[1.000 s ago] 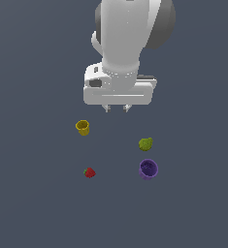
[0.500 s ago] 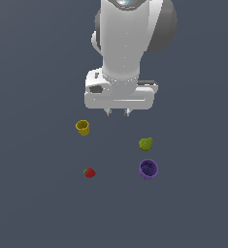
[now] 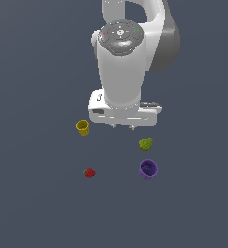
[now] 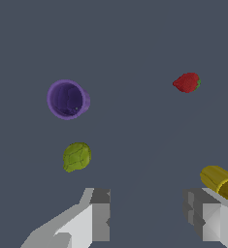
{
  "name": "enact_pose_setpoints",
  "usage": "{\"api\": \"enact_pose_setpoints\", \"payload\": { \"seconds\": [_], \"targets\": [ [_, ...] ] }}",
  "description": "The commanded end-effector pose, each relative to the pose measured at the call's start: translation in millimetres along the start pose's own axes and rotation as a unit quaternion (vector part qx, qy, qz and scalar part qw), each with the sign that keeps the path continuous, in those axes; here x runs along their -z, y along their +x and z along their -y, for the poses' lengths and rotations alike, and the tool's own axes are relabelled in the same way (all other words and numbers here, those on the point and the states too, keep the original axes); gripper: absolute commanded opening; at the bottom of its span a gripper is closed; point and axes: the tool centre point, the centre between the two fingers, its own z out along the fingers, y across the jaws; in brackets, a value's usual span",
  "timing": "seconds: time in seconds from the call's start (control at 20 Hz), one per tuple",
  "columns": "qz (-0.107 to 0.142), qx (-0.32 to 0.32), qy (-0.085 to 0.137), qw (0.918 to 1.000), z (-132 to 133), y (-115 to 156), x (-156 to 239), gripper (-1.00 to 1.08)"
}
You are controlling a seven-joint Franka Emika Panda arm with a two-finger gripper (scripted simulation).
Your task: Pick up a designated object from a clutter of objects.
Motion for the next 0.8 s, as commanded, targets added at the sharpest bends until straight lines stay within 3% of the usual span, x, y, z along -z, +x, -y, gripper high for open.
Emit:
{"api": "enact_pose_setpoints", "payload": {
  "seconds": [0.0,0.35,0.75],
  "targets": [
    [0.016,-0.021,0.016,0.9995,7,11,-13,0.28],
    [0.065,-0.083,0.063,0.9925,28,41,-56,0.28],
    [0.124,-0.150,0.114,0.9742,52,68,-109,0.28]
  ]
}}
